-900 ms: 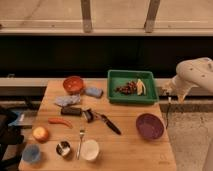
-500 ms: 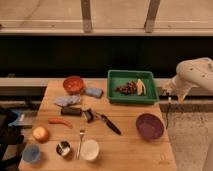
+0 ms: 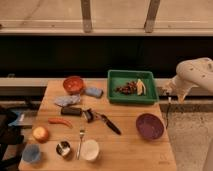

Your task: Place grapes in tray

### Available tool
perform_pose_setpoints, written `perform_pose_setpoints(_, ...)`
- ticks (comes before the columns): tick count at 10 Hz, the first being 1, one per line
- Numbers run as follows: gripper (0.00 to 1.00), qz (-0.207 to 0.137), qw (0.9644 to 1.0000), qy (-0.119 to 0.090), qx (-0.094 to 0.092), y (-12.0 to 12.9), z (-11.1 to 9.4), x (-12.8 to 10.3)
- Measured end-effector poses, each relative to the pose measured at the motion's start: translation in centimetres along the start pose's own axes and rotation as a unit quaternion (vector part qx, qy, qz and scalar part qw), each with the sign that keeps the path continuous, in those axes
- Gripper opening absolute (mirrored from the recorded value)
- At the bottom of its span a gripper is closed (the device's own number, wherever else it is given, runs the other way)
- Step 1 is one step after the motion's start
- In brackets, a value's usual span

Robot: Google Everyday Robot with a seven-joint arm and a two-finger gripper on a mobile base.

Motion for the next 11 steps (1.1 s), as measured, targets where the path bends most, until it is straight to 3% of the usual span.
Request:
perform_pose_setpoints(6,0.69,-0.001,1.0,0.0,0.0,0.0,0.0,0.0)
perform_pose_setpoints(8,0.69,0.012,0.9998,-0.012,0.003,0.0,-0.4,0.1)
perform_pose_setpoints(11,0.69,0.031,0.9983,-0.026,0.042,-2.4,0.1,-0.5)
